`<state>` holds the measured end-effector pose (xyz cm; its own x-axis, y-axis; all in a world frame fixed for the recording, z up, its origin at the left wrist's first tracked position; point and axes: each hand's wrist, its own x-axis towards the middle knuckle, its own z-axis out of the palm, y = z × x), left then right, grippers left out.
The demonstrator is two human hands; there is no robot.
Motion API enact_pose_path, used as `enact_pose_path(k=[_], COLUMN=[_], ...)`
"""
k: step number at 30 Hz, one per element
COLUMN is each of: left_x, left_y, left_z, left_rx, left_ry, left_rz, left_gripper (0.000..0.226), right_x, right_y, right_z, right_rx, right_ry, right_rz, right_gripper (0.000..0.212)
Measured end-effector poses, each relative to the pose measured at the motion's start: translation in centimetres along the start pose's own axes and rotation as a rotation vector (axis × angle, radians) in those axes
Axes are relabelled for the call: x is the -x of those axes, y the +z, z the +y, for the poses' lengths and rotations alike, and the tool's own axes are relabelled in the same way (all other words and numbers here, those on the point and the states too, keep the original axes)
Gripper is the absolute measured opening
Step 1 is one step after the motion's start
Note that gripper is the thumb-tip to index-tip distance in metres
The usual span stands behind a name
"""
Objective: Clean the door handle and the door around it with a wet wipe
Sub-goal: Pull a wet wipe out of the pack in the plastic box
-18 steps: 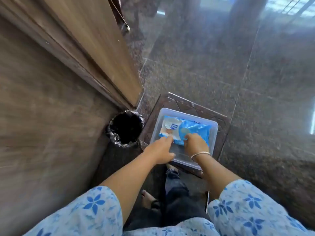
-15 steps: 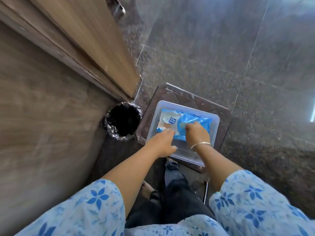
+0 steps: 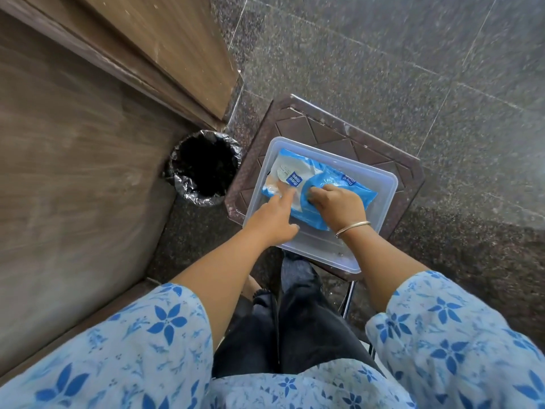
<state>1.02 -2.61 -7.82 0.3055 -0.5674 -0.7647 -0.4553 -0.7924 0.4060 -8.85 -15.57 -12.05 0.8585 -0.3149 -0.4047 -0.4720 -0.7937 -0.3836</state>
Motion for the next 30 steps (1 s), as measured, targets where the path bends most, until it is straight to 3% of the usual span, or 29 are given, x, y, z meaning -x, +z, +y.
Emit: enact_pose_path(k=[5, 10, 15, 17, 24, 27, 30], left_x=[-0.8, -1.2, -1.1, -0.9, 0.5, 1.5, 2.8], left_y=[0.0, 0.1, 0.0, 0.0, 0.0, 0.0, -0.2], left_z=[-0.2, -0.3, -0.5, -0.5, -1.1, -1.3, -1.1], left_rx=[0.086, 0.005, -0.040, -0.062, -0.150, -0.115, 0.078], left_ry=[-0.010, 0.015, -0.006, -0.007, 0.001, -0.002, 0.009], left_rz=[-0.006, -0.023, -0.041, -0.052, -0.098, -0.083, 0.004], left_gripper=[0.075, 0.078, 0.078, 0.076, 0.075, 0.075, 0.069], right_x=[-0.8, -0.4, 0.6, 1.1, 1.9, 2.1, 2.5], right_y=[0.3, 0.3, -0.5, -0.8, -3.0, -4.0, -5.2], right_z=[0.3, -0.4, -1.1, -1.0, -1.0, -1.6, -2.8], right_rx=[-0.101, -0.466, -1.061, -1.167, -1.554, -1.505, -1.510], right_ry=[0.030, 0.152, 0.582, 0.657, 0.737, 0.680, 0.598], right_rz=[0.057, 0.135, 0.246, 0.237, 0.251, 0.310, 0.371], right_gripper=[0.021, 0.016, 0.019, 0.025, 0.023, 0.026, 0.022])
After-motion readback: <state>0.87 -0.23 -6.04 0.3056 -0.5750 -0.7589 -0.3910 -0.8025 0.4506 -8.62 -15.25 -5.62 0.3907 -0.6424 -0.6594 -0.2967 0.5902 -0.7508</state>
